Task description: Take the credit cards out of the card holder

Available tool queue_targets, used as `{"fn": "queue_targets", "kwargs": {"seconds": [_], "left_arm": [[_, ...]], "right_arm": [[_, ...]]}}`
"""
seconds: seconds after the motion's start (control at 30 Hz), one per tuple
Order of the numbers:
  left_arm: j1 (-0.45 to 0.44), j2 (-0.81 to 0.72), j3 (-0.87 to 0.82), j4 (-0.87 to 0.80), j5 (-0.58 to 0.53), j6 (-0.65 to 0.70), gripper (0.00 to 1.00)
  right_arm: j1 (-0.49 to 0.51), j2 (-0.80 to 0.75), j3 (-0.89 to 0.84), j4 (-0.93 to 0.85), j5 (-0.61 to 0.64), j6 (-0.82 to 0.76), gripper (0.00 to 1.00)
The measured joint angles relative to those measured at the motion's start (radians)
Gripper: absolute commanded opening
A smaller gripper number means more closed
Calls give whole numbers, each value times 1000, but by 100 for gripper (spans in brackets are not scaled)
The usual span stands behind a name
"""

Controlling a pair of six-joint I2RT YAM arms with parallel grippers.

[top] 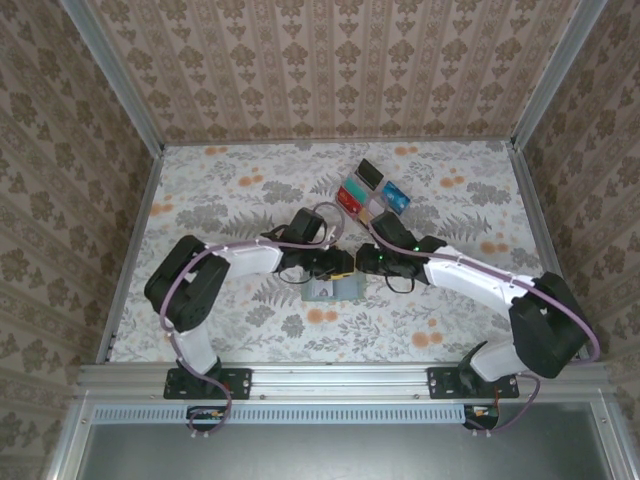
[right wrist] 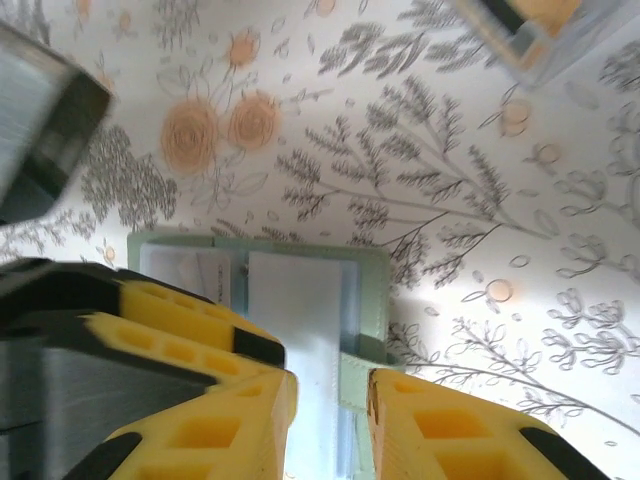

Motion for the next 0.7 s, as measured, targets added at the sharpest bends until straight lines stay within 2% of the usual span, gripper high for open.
{"fn": "queue_targets", "kwargs": {"seconds": [0.2,0.4,0.57,0.7], "left_arm": [[-4,57,32,-40,-60,1,24],[-2,42,32,-92,-96,17,21],[49,-71,4,-117,-126,31,21],[118,-195,-36,-153,-159,50,21]], "right_arm": [[-2,-55,-20,5,29,4,29],[-7,-59,-20,5,30,3,29],[-20,-66,14,-16,25,-16,30],[-19,-55,87,-24,-29,-44,29]]}}
